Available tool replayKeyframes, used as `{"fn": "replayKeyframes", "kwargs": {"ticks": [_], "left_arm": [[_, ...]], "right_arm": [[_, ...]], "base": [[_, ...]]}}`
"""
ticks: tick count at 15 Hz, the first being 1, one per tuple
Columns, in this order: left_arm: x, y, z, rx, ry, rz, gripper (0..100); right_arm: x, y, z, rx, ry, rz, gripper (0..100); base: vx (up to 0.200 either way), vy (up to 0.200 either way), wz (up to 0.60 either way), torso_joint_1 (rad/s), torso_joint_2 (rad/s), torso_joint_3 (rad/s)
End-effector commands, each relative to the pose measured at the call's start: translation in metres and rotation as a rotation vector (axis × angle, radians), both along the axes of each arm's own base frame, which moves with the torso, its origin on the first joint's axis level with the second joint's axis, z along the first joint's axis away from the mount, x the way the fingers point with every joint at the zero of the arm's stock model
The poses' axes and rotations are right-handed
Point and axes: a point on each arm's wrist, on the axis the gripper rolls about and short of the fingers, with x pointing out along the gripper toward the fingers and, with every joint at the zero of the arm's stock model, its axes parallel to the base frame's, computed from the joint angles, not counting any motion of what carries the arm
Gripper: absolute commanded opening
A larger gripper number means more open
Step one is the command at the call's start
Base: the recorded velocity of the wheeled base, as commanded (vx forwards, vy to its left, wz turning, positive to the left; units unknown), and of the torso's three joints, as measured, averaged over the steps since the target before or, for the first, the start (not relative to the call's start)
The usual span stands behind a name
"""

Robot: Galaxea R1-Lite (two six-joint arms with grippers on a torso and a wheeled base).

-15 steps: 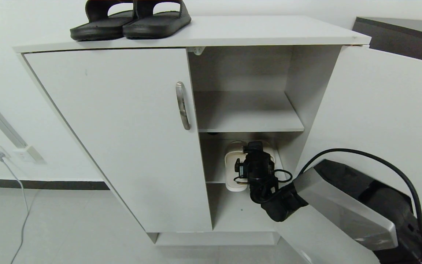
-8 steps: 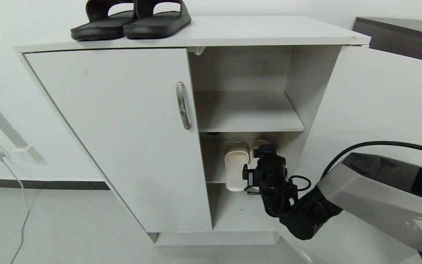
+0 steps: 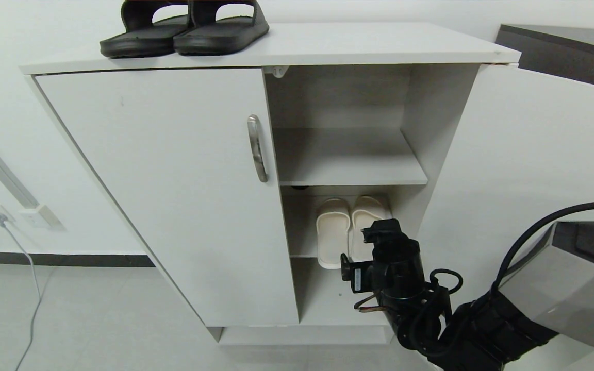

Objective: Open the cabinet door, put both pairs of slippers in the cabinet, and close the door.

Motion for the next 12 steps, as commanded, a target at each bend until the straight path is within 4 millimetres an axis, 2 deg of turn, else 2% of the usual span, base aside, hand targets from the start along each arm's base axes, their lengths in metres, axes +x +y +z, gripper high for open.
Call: {"fn": "replayKeyframes", "kwargs": {"ticks": [1,4,12], "left_arm": [[0.0,0.0,0.0,-0.001,0.0,0.002,0],[0.0,0.0,0.0,-0.013,0.0,0.007,0],[0.0,0.0,0.0,-0.01,0.002,-0.001,0]], "right_arm": [[-0.007,0.002,0.004,0.004,-0.003,0.019,100],[-0.014,0.004,0.007,0.006,-0.005,0.037,100],[-0.02,0.004,0.008,0.002,-0.005,0.048,100]], "base": [[-0.2,0.0,0.0,0.002,0.01,0.002],[-0.2,0.0,0.0,0.004,0.0,0.001],[0.0,0.0,0.0,0.0,0.0,0.0]]}}
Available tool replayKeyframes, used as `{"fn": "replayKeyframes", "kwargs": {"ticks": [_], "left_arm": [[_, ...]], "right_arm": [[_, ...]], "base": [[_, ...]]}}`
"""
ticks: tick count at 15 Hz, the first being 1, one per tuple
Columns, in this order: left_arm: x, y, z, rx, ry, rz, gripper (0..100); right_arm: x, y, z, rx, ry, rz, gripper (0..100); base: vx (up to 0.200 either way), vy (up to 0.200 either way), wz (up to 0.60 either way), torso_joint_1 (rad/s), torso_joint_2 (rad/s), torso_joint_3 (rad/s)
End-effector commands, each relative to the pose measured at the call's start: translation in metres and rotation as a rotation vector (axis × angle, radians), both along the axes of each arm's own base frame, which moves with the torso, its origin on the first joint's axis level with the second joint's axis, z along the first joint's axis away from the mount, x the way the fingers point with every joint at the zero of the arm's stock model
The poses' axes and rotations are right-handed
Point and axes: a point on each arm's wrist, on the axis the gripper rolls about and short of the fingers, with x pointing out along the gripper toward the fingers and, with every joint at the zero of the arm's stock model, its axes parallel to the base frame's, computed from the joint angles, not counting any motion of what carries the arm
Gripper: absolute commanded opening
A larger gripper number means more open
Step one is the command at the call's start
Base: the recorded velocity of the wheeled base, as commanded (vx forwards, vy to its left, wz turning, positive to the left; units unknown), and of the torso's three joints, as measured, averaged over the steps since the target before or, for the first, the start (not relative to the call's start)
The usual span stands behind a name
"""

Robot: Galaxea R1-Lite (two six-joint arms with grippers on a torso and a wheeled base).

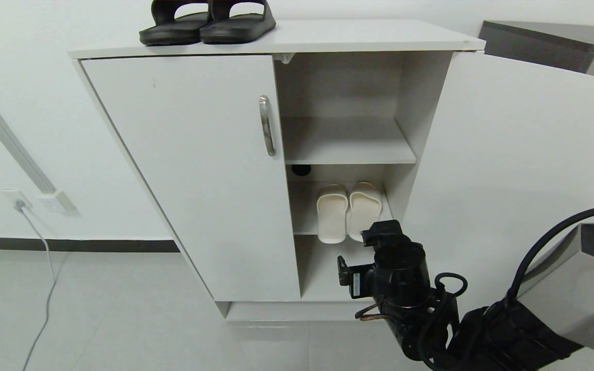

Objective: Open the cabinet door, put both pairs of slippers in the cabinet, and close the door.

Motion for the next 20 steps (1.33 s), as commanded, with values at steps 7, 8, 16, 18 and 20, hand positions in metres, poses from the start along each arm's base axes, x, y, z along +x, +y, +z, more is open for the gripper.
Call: {"fn": "replayKeyframes", "kwargs": {"ticks": [7,8,16,18,20], "left_arm": [[0.0,0.0,0.0002,0.001,0.003,0.001,0],[0.0,0.0,0.0002,0.001,0.003,-0.001,0],[0.0,0.0,0.0002,0.003,0.003,-0.001,0],[0.0001,0.0,0.0001,0.004,0.001,0.001,0],[0.0001,0.0,0.0001,0.004,0.001,0.002,0]], "right_arm": [[-0.0035,-0.0003,-0.004,-0.012,0.008,0.002,100],[-0.0033,0.0,-0.0056,-0.015,0.01,0.0,100],[-0.0059,-0.004,-0.0087,-0.017,0.009,-0.001,100],[-0.0059,-0.004,-0.0087,-0.019,0.008,0.0,100],[-0.0055,-0.0044,-0.0087,-0.019,0.008,-0.002,100]], "base": [[0.0,0.0,0.0,0.0,0.0,0.0],[0.0,0.0,0.0,0.0,0.0,0.0],[0.0,0.0,0.0,0.0,0.0,0.099],[0.0,0.0,0.0,0.002,0.0,0.193],[0.0,0.0,0.0,0.002,0.0,0.195]]}}
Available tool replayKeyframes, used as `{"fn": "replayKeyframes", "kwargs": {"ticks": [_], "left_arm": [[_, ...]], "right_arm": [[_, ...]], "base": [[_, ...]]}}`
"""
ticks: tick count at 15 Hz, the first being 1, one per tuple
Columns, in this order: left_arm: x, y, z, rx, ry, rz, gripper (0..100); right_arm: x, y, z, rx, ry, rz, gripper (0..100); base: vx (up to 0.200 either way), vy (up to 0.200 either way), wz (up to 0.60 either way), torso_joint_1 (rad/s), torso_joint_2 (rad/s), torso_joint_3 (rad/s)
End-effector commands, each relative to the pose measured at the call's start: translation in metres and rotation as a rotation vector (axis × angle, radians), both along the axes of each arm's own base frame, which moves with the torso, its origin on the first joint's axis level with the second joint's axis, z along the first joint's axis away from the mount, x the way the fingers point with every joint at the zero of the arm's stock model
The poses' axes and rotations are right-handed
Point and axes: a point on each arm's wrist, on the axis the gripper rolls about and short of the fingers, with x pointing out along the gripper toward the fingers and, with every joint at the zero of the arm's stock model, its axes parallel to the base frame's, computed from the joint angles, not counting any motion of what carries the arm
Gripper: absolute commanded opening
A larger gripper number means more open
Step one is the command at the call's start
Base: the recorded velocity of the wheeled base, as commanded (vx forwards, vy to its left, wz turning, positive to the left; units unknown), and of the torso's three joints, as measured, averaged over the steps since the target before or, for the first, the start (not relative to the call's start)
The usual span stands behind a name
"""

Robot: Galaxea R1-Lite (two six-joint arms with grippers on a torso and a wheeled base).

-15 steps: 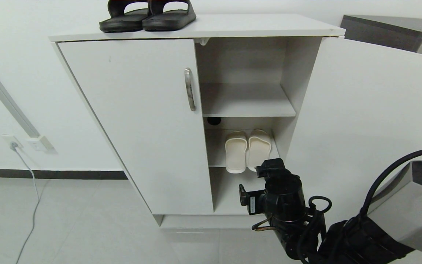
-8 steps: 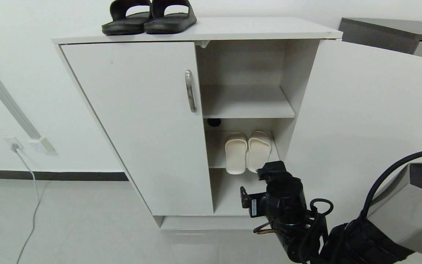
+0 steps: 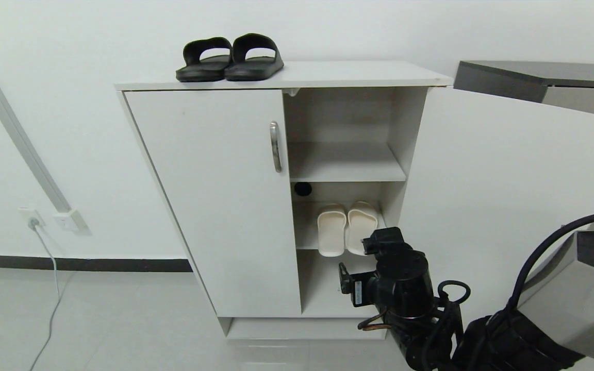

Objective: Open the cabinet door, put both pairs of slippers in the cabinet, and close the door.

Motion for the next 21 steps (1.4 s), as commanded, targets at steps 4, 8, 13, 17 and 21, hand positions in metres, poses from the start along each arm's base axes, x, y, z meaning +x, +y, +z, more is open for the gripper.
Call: {"fn": "replayKeyframes", "kwargs": {"ticks": [4,8,13,17,21], "left_arm": [[0.0001,0.0,0.0001,0.0,0.001,0.001,0],[0.0001,0.0,0.0001,0.0,0.001,0.001,0],[0.0001,0.0,0.0001,-0.002,0.001,-0.001,0],[0.0001,0.0,0.0001,-0.002,0.001,-0.001,0],[0.0001,0.0,0.0001,-0.002,0.001,-0.001,0]], "right_arm": [[0.0003,0.0008,-0.0043,-0.013,0.002,0.003,100],[0.0004,0.0008,-0.0048,-0.01,-0.004,0.002,100],[0.0001,0.0005,-0.0051,-0.014,-0.005,0.005,100],[0.0001,0.0005,-0.0051,-0.014,-0.005,0.005,100],[-0.0006,-0.0003,-0.0047,-0.016,-0.018,0.006,100]], "base": [[0.0,0.0,0.0,0.004,-0.01,0.121],[0.0,0.0,0.0,0.005,0.01,0.044],[0.0,0.04,0.0,0.001,0.0,0.001],[0.0,0.2,0.0,0.004,0.0,0.005],[0.0,0.2,0.0,0.01,0.01,0.008]]}}
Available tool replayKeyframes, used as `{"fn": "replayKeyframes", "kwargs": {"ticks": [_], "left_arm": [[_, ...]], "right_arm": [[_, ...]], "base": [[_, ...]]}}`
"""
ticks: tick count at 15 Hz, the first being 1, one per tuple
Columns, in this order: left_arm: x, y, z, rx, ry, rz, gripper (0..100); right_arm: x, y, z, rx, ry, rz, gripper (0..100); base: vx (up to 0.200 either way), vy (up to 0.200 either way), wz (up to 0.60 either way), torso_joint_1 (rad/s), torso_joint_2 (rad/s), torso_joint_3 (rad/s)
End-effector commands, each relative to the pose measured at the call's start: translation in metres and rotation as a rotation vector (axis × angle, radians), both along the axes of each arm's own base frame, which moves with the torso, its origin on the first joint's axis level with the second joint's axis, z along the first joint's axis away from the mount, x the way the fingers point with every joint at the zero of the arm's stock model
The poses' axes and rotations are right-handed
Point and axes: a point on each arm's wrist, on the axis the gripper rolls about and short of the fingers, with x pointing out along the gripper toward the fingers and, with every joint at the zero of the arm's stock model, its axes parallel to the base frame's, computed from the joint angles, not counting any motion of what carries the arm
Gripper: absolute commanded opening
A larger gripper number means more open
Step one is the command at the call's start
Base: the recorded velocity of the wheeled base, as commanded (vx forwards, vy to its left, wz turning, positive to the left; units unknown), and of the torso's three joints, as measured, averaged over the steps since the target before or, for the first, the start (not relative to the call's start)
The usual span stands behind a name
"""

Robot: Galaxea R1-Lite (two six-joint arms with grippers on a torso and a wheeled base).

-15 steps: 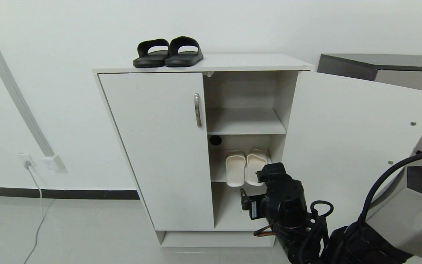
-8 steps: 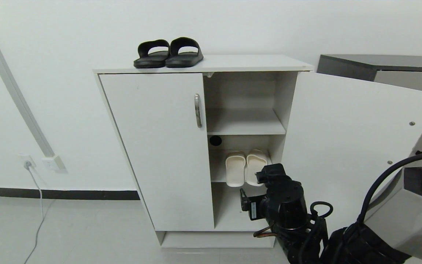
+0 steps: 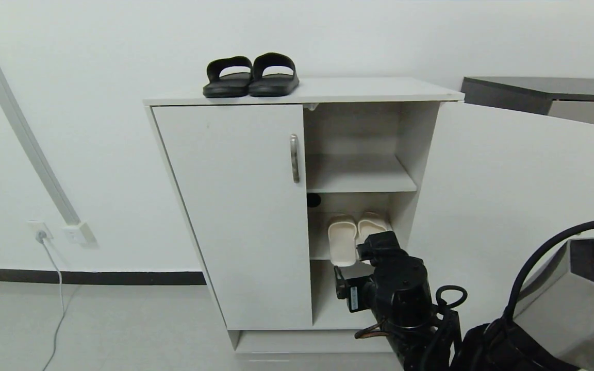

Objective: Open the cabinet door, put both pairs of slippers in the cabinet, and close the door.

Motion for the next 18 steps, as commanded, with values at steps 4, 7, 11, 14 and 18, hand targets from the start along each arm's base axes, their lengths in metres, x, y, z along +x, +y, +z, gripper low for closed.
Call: {"fn": "replayKeyframes", "kwargs": {"ticks": [4,7,11,14,18], "left_arm": [[0.0001,0.0,0.0001,0.0,0.001,0.0,0],[0.0001,0.0,0.0001,0.001,0.001,0.0,0],[0.0001,0.0,0.0001,0.0,0.001,0.0,0],[0.0001,0.0001,0.0001,0.0,0.001,0.003,0],[0.0001,0.0001,0.0001,0.0,0.001,0.003,0]], "right_arm": [[-0.0003,-0.0018,-0.002,-0.009,-0.007,-0.001,100],[-0.0004,-0.0019,-0.0028,-0.01,-0.006,-0.001,100],[-0.0009,-0.0026,-0.0037,-0.014,-0.003,-0.001,100],[-0.0008,-0.0032,-0.004,-0.013,-0.002,0.001,100],[-0.0004,-0.0075,-0.0059,-0.032,-0.006,0.001,100]], "base": [[0.0,0.2,0.0,-0.001,0.0,0.004],[0.0,0.2,0.0,0.004,0.01,-0.001],[0.0,0.2,0.0,0.002,0.0,0.001],[0.0,0.0,0.0,0.0,0.0,0.0],[0.0,0.0,0.0,0.0,0.0,0.0]]}}
